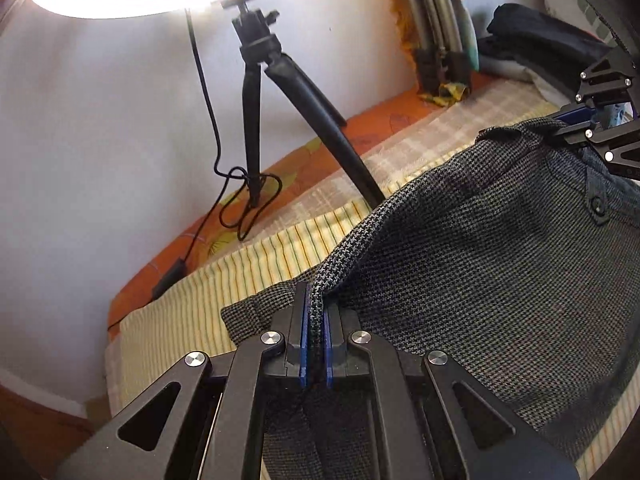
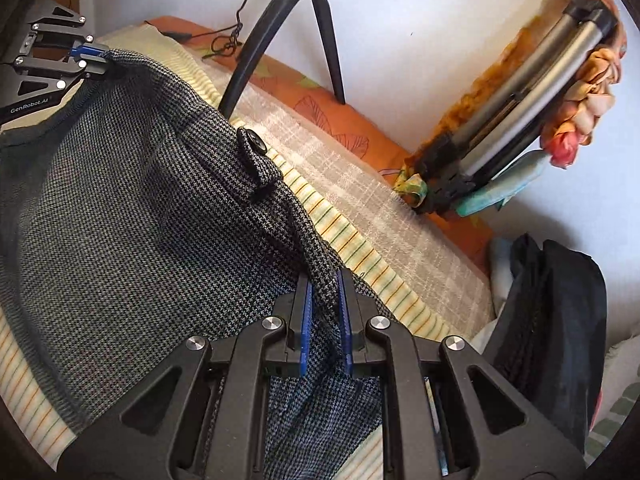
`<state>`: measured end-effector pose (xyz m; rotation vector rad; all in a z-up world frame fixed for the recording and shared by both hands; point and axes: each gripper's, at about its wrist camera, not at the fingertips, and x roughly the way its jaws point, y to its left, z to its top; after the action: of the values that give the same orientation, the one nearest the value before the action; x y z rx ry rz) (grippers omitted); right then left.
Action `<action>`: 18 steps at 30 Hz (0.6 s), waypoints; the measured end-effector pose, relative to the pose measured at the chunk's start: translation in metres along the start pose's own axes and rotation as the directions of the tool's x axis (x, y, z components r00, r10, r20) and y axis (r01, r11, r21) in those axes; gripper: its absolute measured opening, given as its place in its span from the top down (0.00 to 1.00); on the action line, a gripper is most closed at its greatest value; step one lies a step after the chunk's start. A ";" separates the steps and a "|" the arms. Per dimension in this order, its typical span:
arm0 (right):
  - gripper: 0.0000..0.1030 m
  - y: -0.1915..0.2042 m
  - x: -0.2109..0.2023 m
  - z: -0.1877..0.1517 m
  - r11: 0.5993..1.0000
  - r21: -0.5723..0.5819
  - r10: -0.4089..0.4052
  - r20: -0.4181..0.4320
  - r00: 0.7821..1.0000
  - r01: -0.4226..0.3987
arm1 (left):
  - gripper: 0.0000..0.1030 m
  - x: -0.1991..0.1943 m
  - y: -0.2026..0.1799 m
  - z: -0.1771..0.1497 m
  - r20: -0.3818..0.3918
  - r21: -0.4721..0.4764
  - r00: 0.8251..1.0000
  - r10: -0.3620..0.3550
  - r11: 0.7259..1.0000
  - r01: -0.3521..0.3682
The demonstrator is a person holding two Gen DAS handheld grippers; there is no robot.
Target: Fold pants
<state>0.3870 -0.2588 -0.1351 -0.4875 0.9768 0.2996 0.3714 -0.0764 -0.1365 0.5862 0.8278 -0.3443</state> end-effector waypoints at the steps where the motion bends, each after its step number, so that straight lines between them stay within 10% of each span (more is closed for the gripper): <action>1: 0.88 0.000 0.004 0.001 1.000 -0.005 0.000 -0.005 1.000 0.000 | 0.91 0.003 0.002 0.000 -0.009 -0.002 1.000 0.005 1.000 -0.005; 8: 0.86 -0.007 0.016 0.006 1.000 0.024 -0.007 -0.015 1.000 0.007 | 0.52 -0.003 0.028 0.000 -0.012 -0.082 0.999 0.053 0.995 -0.054; 18: 0.32 -0.039 -0.031 -0.012 0.958 0.284 -0.044 0.054 0.998 0.027 | 0.43 -0.070 0.098 -0.052 0.011 -0.372 1.000 0.008 0.928 -0.003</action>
<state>0.3799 -0.2995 -0.1044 -0.2325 0.9333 0.1373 0.3459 0.0370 -0.0754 0.2304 0.8528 -0.1774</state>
